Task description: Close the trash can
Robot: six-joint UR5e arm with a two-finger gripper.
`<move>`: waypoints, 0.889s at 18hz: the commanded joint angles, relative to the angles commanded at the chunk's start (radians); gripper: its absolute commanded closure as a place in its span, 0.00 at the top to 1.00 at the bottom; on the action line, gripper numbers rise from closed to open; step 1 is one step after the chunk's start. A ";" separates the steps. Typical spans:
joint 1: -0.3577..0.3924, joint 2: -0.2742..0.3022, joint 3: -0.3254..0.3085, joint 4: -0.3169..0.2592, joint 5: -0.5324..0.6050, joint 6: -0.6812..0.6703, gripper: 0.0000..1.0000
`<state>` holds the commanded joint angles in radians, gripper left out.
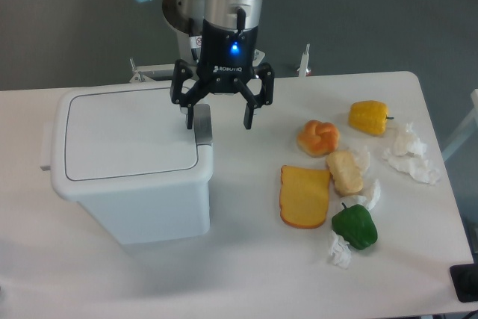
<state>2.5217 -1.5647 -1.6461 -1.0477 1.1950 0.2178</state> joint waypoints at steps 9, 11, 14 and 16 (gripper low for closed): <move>0.126 -0.002 0.022 -0.005 -0.003 0.091 1.00; 0.147 -0.002 0.023 -0.040 -0.003 0.202 1.00; 0.186 -0.002 0.032 -0.063 -0.003 0.305 1.00; 0.228 -0.002 0.044 -0.064 -0.009 0.411 1.00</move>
<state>2.7502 -1.5662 -1.6016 -1.1121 1.1858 0.6283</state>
